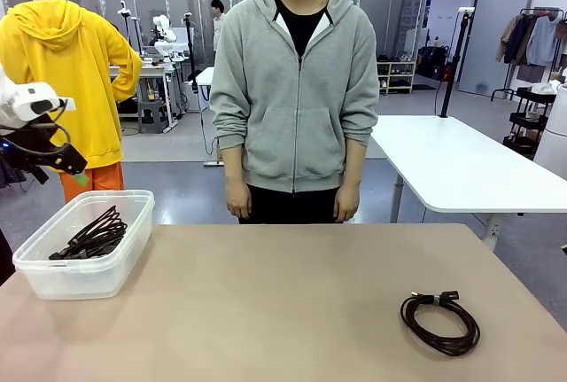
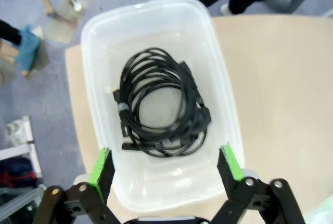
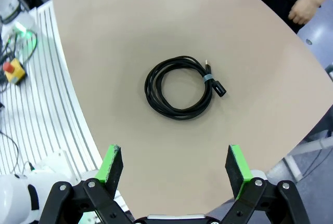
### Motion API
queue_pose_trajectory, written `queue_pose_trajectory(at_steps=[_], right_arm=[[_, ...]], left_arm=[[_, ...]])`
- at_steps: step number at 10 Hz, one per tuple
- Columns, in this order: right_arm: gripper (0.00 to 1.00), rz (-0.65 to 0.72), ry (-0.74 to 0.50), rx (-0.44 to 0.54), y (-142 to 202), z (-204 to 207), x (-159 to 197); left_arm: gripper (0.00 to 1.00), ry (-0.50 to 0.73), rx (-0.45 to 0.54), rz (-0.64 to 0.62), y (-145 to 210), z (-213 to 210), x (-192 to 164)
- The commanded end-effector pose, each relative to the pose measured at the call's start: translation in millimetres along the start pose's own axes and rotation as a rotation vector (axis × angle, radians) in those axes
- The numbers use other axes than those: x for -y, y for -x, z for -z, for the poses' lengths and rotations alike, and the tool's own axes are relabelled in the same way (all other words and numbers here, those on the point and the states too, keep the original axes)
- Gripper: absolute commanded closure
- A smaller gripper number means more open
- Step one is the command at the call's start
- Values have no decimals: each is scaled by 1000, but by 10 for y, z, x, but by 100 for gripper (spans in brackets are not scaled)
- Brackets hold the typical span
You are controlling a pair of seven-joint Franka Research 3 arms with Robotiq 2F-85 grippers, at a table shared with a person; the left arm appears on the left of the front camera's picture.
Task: Organize and store the cables.
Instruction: Place the USB Extension Cable into the Organizing box.
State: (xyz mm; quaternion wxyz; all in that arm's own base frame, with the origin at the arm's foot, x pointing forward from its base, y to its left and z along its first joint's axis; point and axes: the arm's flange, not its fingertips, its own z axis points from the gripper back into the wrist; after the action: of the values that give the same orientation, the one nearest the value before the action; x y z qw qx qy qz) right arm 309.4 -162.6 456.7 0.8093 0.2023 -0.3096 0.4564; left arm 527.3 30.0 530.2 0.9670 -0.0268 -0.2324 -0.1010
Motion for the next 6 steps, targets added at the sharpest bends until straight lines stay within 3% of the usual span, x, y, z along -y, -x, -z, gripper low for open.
queue_pose_trajectory(at_steps=[1,3,6], right_arm=[[0,-95,45,-182,-310,10,-48],[0,-182,59,-300,-662,-21,-52],[0,-332,54,-422,-1016,435,-21]], left_arm=[[0,45,53,123,419,-334,96],[0,55,104,218,875,-592,327],[0,120,133,382,1461,-769,536]])
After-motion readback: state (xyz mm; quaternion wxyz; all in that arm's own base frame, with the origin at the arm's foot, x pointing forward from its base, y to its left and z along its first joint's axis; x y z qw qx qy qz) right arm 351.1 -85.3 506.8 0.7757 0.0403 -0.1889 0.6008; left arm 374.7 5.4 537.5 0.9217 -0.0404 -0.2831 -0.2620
